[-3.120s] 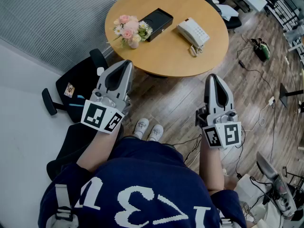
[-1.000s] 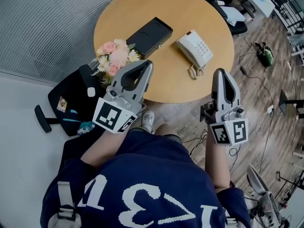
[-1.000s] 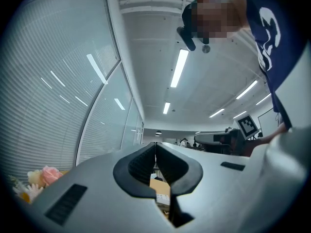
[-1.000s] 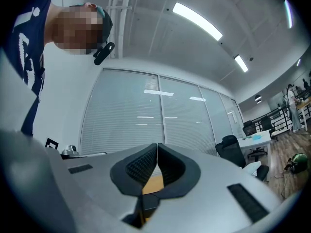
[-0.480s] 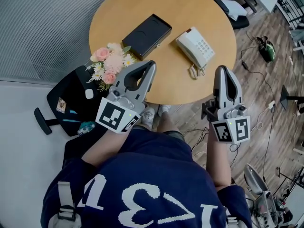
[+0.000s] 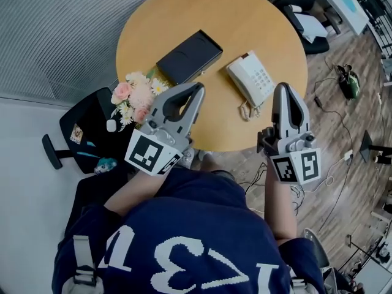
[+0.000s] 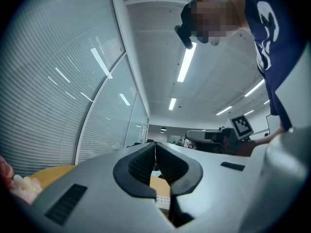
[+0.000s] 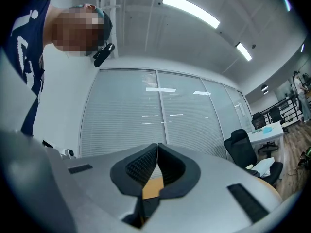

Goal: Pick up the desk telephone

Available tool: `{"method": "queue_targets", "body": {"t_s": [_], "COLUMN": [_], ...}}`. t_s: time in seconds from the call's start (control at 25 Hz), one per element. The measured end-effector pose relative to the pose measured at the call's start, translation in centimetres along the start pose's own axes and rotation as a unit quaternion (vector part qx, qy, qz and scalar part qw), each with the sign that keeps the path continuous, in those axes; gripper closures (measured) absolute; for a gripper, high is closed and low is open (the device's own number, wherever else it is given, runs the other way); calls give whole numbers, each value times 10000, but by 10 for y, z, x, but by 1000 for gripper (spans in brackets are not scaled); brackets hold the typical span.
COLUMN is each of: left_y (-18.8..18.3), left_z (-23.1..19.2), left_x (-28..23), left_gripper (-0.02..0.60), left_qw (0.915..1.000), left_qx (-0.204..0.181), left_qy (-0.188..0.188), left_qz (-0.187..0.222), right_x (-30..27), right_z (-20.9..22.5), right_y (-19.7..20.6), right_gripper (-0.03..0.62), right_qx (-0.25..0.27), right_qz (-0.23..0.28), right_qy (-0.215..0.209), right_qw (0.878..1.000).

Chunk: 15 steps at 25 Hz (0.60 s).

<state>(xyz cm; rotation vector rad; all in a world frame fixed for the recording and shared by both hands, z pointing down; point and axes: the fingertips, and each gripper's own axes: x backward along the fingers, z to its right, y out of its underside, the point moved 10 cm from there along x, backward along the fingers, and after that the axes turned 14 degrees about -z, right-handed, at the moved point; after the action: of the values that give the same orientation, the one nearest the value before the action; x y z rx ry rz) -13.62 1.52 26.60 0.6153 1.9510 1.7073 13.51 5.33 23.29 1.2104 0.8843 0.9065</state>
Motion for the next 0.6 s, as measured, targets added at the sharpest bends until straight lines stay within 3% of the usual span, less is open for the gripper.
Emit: {"method": "queue_targets", "body": {"t_s": [0.36,0.6], "left_y": [-3,2], "left_z": [19,11], "left_x": [-53,-82], "left_gripper": [566,566], "left_qw": [10000,9989], "left_qx": [15,-132], "left_qy": [-19,-452], "left_qz": [22,-65], "right_x": [-27,-37], "right_z": [52,89], "right_y": [-12,-11], "right_gripper": [566,566], "right_qx": [35,-21], "right_qz": [65,36], "right_qy": [-403,-536], "right_qw": [9992,9986]}}
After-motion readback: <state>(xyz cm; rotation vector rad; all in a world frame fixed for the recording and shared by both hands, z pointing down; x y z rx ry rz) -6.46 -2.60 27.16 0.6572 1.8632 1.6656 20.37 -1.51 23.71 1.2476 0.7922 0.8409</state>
